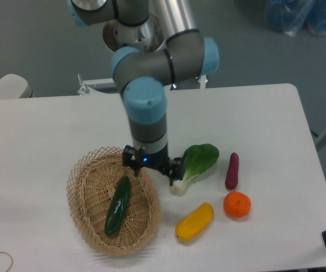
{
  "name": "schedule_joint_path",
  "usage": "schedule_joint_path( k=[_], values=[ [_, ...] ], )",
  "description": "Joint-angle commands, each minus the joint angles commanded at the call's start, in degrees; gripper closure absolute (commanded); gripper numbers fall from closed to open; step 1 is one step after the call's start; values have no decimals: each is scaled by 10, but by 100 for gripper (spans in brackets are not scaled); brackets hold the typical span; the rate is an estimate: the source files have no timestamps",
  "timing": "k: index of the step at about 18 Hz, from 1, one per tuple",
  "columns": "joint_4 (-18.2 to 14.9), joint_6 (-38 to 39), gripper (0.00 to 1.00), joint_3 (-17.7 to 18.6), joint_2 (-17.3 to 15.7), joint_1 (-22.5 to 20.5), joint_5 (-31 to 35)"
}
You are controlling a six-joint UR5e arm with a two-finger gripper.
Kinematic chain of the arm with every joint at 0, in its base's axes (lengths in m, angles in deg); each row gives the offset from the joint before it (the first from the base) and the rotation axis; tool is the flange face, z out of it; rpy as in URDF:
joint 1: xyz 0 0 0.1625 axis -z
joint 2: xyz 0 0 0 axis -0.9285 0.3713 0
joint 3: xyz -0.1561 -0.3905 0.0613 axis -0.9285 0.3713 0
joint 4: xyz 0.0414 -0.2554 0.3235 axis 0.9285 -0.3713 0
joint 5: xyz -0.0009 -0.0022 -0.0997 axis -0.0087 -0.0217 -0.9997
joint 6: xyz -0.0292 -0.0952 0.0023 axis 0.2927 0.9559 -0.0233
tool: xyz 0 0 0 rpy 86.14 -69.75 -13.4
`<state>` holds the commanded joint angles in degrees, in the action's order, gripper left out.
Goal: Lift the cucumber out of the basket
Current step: 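Move the gripper over the basket and lower it toward the green cucumber, then close the gripper on the cucumber's end inside the basket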
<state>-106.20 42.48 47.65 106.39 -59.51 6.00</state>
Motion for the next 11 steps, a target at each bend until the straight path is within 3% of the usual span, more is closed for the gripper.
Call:
schedule_joint_path(
  k=[2,11],
  values=[
    [15,-3,0,12,4,6,3],
    [17,-8,0,15,37,26,2]
  ],
)
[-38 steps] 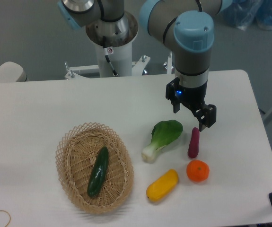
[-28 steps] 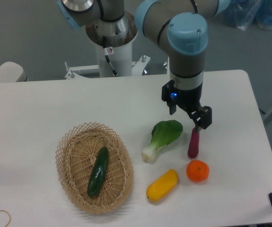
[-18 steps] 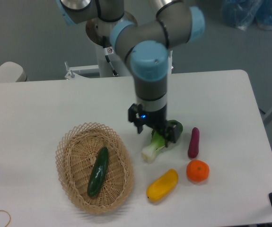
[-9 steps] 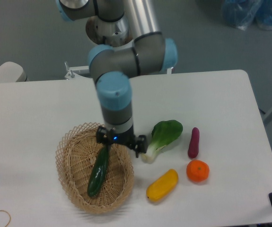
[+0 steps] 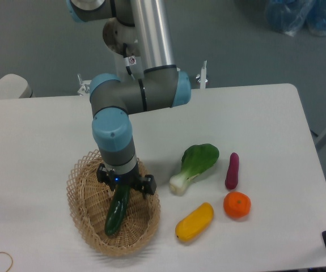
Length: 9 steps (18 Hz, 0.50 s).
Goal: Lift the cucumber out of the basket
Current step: 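Close the gripper on the cucumber's end inside the basket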
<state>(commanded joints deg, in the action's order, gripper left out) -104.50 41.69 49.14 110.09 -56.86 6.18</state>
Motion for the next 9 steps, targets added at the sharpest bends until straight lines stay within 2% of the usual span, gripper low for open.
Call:
schedule_joint_path(
  k=[9],
  values=[
    [11,4,0,3,15,11,-1]
  ],
)
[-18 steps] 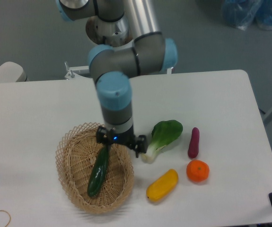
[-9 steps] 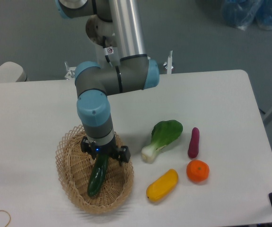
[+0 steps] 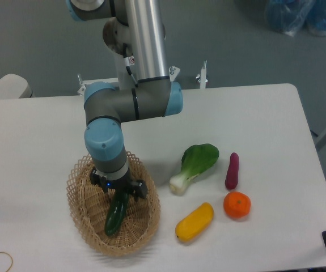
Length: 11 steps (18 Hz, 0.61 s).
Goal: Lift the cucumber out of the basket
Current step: 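Close the gripper on the cucumber's end inside the basket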
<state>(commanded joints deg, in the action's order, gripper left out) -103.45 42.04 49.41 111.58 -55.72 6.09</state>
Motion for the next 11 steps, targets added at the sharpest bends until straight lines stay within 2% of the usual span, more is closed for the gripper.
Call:
schedule_joint_path(
  k=[7,8,9,11],
  values=[
    [0,4,0,-2,6,0,1],
    [0,4,4,-2,6,0,1],
    [0,4,14,-3,6,0,1],
    [-1,4,41,-3,4,0,2]
  ],
)
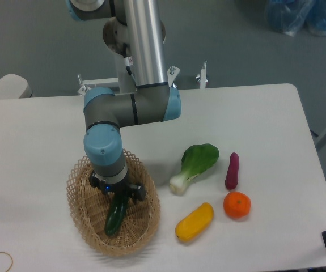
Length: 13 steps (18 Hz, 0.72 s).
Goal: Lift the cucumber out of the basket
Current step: 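Close the gripper on the cucumber's end inside the basket, then lift the cucumber out of the basket and carry it beside the eggplant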
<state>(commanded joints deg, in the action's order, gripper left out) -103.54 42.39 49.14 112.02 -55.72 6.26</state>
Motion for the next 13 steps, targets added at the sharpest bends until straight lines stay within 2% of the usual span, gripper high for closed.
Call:
schedule_joint_path(
  k=[1,2,4,11,13],
  values=[
    [0,0,52,0,0,0,1],
    [0,0,58,-1,-1,0,1],
    [0,0,64,-2,-1,0,1],
    [-1,-6,64,-9,-10,-4,1],
    [-3,-11,64,-20,-25,-10,3]
  ],
)
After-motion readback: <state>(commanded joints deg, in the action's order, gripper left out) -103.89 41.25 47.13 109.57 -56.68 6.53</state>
